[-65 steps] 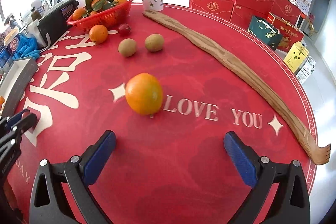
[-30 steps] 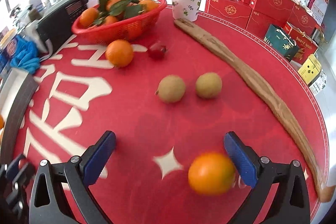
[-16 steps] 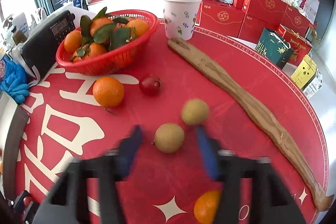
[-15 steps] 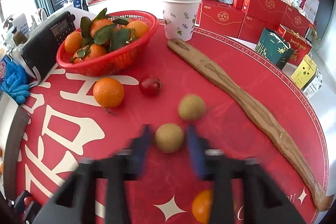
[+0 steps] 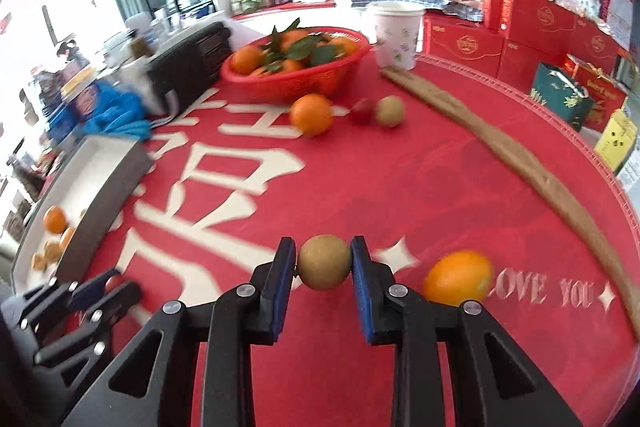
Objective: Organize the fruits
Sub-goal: 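Hold the tomato in the left tool while the right tool holds the kiwi above the table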
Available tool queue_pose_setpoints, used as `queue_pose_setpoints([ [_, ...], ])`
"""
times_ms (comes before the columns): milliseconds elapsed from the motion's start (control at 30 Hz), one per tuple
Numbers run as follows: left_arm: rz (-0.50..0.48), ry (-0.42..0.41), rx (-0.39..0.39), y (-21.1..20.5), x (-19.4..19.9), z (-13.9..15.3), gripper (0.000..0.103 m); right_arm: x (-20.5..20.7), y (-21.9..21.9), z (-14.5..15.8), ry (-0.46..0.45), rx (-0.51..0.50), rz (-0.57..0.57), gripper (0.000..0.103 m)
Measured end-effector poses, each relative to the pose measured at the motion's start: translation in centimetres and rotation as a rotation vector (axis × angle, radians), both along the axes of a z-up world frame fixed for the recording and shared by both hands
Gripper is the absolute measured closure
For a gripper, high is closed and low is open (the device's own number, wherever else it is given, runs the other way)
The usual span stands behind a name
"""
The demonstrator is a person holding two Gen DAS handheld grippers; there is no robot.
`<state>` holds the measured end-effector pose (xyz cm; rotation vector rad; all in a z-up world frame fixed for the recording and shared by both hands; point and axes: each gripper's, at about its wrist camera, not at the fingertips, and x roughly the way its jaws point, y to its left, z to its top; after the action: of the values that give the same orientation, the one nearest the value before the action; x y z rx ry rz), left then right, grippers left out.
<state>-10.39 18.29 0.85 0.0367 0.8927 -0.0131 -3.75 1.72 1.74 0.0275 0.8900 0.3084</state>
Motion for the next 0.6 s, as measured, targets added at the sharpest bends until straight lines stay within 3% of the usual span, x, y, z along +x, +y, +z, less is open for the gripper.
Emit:
queue_pose_setpoints([
  [600, 0.000, 0.001, -0.012, 0.1, 0.0, 0.0, 0.080, -1.2, 1.9, -0.3, -0.008, -0.007, 0.070, 0.073],
])
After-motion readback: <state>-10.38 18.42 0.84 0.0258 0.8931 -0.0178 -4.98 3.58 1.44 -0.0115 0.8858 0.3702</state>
